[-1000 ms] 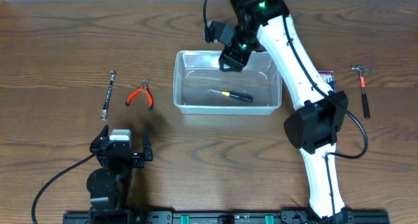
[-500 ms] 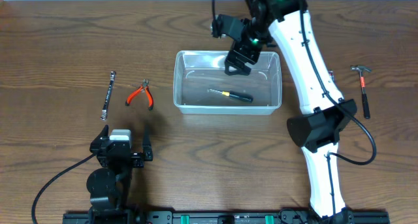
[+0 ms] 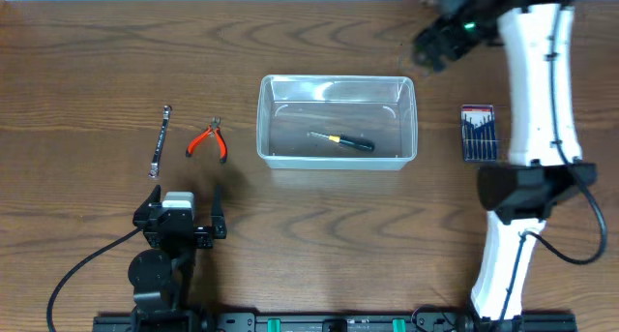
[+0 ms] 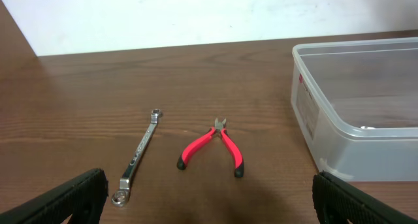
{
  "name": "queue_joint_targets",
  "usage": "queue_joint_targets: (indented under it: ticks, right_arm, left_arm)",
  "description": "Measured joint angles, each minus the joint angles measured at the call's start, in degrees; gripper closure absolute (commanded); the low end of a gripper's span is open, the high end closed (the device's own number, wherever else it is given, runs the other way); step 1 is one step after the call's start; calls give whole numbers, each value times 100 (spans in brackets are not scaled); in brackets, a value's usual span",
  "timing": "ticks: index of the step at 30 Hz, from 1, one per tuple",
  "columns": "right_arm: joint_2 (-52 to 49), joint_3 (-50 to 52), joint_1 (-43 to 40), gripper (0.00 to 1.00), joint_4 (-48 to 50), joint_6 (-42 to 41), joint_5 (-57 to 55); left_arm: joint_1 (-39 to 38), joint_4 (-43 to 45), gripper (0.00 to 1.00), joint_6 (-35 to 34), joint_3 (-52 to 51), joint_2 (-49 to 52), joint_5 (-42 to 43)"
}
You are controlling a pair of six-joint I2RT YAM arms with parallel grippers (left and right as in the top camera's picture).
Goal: Pack container
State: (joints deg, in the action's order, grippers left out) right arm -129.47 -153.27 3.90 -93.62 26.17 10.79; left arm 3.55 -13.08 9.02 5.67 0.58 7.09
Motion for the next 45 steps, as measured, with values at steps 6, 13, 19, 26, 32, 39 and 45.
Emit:
queue_joint_targets:
  ticks: [6, 13, 19, 26, 32, 39, 45]
  right_arm:
    - [66, -11, -708, 1, -321, -1209, -577]
    - [66, -11, -1270, 1, -348, -2020, -1292]
    - [66, -11, -1716, 1, -348, -2256, -1843]
    - [66, -11, -2035, 1, -345, -2295, -2046]
    - [66, -11, -2035, 1, -175, -1690, -2074]
    - [66, -9, -2153, 1, 358, -763, -1937]
    - [59, -2, -2625, 1, 262, -581, -1176]
  left_arm:
    - [0, 0, 2, 0, 0, 0, 0]
    - [0, 0, 2, 0, 0, 0, 0]
    - [0, 0, 2, -2, 0, 0, 0]
    - [0, 0, 2, 0, 0, 0, 0]
    - [0, 0, 2, 0, 0, 0, 0]
    - [0, 0, 2, 0, 0, 0, 0]
    - [0, 0, 2, -2, 0, 0, 0]
